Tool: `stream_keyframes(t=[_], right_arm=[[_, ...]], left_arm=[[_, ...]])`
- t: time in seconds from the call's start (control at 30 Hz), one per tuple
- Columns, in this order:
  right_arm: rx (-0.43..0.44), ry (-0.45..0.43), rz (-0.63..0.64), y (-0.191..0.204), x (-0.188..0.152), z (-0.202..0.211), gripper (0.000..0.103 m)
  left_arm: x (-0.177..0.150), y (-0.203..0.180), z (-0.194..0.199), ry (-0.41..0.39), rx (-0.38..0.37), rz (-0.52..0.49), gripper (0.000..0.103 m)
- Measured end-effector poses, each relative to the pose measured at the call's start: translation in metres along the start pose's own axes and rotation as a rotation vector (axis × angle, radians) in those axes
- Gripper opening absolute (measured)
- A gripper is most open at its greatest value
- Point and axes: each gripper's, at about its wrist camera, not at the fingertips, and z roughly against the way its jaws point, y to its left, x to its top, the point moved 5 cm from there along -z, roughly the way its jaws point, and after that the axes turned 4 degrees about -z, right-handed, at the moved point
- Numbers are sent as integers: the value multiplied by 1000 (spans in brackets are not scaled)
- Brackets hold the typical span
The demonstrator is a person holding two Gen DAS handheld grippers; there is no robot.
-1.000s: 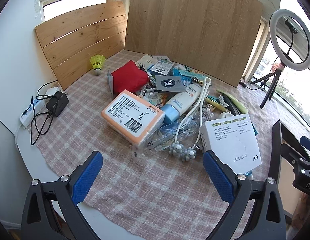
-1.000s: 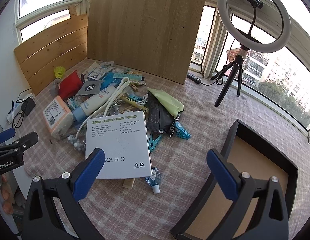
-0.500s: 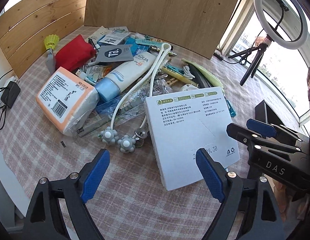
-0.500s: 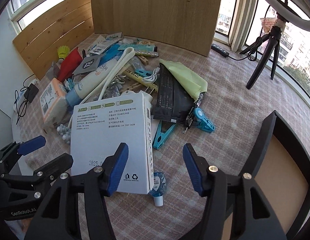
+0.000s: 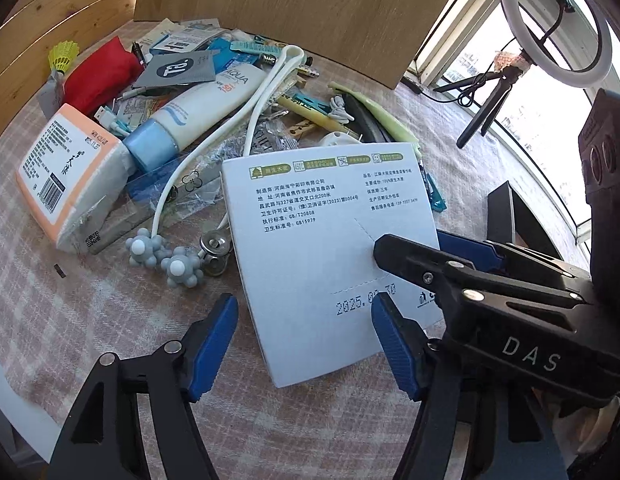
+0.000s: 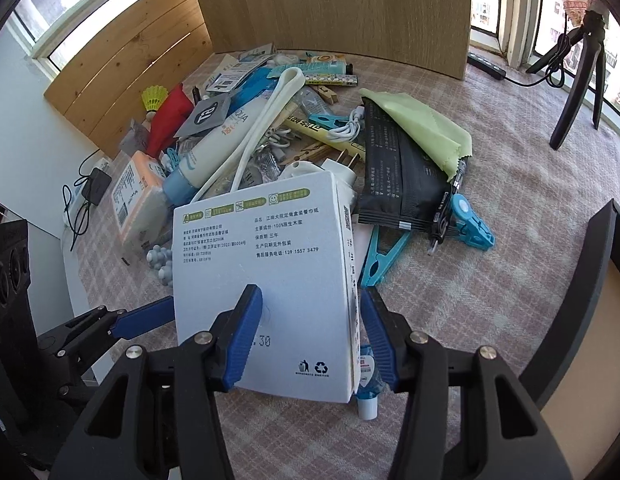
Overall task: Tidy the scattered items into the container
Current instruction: 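Grasp the white printed box with both grippers, then carry the white box with both grippers and release it in the tray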
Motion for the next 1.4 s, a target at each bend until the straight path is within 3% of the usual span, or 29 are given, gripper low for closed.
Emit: stream_keyframes(t=[0.27,0.57,0.83,1.17,1.27,1.4], right_arm=[[-19,-34,-8,4,0,15,49],[-40,-122,-60,-14,-1,71,49],[-163,-246,-197,-87,-31,153,49],[-370,-299,-446,-196,-123,245,49],[-435,-329,-505,-215,-142,274,49],[-492,-400,-561,-229,-149,302,50]], left_arm=[[5,-6,16,-24,25,-34,66],[17,-52,45,-87,9,-140,66],[12,-156,53,-101,-109,-337,66],[-45,-309,44,-22,-256,-649,66],[-61,-336,50,3,-311,-740,67],[-62,-342,61,-44,-298,-780,67]])
